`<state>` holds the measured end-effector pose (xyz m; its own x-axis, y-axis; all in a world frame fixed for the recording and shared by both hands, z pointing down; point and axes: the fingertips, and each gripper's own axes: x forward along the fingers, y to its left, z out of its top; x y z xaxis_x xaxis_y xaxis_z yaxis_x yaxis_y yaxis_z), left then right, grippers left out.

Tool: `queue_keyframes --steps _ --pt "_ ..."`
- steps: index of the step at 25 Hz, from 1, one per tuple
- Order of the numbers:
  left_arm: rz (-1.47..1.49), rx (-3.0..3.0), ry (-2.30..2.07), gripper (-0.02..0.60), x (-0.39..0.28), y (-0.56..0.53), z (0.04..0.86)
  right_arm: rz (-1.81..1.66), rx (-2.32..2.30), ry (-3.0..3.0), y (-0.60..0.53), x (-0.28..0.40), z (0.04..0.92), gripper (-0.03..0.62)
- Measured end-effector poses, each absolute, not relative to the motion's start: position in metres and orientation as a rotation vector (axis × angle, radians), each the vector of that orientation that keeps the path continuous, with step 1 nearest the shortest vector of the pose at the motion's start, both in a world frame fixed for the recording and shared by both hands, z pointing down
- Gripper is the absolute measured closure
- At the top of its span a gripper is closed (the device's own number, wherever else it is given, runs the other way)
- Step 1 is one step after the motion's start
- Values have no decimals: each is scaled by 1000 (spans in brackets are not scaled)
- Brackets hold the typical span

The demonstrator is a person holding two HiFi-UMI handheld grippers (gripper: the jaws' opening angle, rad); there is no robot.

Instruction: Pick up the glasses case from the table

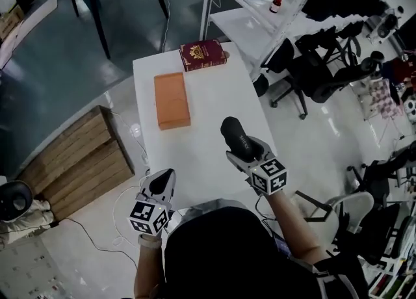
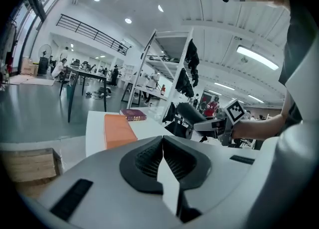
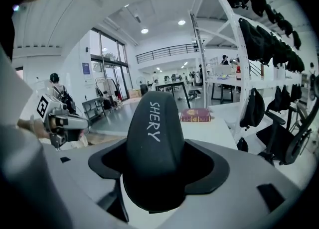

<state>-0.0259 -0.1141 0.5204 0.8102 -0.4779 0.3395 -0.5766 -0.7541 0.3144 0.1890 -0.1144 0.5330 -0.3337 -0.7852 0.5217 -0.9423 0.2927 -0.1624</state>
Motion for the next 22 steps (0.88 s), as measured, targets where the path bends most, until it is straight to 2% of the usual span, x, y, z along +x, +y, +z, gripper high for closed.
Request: queue_keyframes --steps 22 --pt "319 2758 -454 563 38 -103 493 456 1771 -2271 -29 168 466 235"
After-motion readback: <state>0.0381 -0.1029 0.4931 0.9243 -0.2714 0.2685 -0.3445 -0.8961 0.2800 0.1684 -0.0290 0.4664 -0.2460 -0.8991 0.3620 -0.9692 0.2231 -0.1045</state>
